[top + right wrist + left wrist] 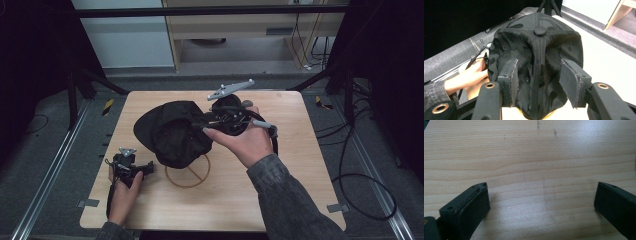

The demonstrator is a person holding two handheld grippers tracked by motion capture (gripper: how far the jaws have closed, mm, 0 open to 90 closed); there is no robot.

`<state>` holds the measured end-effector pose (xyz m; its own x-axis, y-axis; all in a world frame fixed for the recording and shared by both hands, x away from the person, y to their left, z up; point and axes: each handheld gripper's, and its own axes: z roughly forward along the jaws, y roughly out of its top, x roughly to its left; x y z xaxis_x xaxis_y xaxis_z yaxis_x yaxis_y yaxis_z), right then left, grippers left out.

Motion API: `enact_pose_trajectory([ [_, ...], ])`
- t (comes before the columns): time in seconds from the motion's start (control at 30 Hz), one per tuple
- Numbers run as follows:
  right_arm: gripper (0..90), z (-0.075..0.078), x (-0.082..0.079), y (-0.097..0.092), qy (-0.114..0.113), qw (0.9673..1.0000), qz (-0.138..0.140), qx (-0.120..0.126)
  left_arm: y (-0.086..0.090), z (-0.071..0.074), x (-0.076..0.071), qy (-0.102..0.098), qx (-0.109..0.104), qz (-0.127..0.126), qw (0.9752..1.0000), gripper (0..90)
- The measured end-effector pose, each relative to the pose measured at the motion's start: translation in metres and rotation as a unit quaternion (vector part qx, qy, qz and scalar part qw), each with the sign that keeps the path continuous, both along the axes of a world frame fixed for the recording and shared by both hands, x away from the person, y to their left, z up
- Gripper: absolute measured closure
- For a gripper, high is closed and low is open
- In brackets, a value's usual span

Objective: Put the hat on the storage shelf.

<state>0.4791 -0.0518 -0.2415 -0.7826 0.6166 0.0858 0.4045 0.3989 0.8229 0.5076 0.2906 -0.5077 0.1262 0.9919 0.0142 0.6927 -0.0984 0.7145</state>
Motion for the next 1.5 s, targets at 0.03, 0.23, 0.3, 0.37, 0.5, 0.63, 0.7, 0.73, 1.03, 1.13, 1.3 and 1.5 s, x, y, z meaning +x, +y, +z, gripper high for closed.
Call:
enact_pose_trajectory([
  [0.03, 48.8, 0.000, -0.001, -0.001, 0.002, 1.0000, -0.001, 0.001, 0.000, 0.000, 0.000, 0.000, 0.000, 0.000, 1.0000, 0.0],
  [0.23, 48.0, -0.001, -0.005, -0.013, 0.000, 1.0000, -0.008, 0.004, 0.000, 0.000, 0.000, 0.000, 0.000, 0.000, 1.0000, 0.0],
  [0.3, 47.9, -0.001, -0.006, -0.017, 0.000, 0.9999, -0.010, 0.006, 0.000, 0.000, 0.000, 0.000, 0.000, 0.000, 1.0000, 0.0],
  [0.37, 47.6, -0.002, -0.007, -0.020, 0.000, 0.9999, -0.011, 0.008, 0.000, 0.000, 0.000, 0.000, 0.000, 0.000, 1.0000, 0.0],
  [0.5, 46.6, -0.003, -0.009, -0.025, -0.002, 0.9998, -0.015, 0.011, 0.000, 0.000, 0.000, 0.000, 0.000, 0.000, 1.0000, 0.0],
  [0.63, 44.6, -0.006, -0.010, -0.030, -0.003, 0.9997, -0.019, 0.015, 0.000, 0.000, 0.000, 0.000, 0.000, 0.000, 1.0000, 0.0],
  [0.7, 43.0, -0.008, -0.011, -0.033, -0.003, 0.9996, -0.024, 0.016, 0.000, 0.000, 0.000, -0.001, 0.000, 0.000, 1.0000, 0.0],
  [0.73, 42.5, -0.008, -0.012, -0.035, -0.002, 0.9995, -0.025, 0.018, 0.000, 0.000, 0.000, -0.001, 0.000, 0.000, 1.0000, 0.0],
  [1.03, 35.7, -0.013, -0.016, -0.047, -0.009, 0.9990, -0.039, 0.021, 0.000, 0.000, 0.000, -0.001, -0.001, 0.000, 1.0000, 0.0],
  [1.13, 32.9, -0.015, -0.018, -0.050, -0.015, 0.9988, -0.041, 0.023, 0.000, 0.000, 0.000, -0.001, -0.001, 0.000, 1.0000, 0.0],
  [1.3, 28.2, -0.017, -0.021, -0.057, -0.021, 0.9984, -0.046, 0.025, 0.000, 0.000, 0.000, -0.001, -0.001, 0.000, 1.0000, 0.0],
  [1.5, 17.8, -0.024, -0.025, -0.066, -0.036, 0.9969, -0.066, 0.022, 0.000, 0.000, 0.000, -0.001, 0.000, -0.001, 1.0000, 0.0],
])
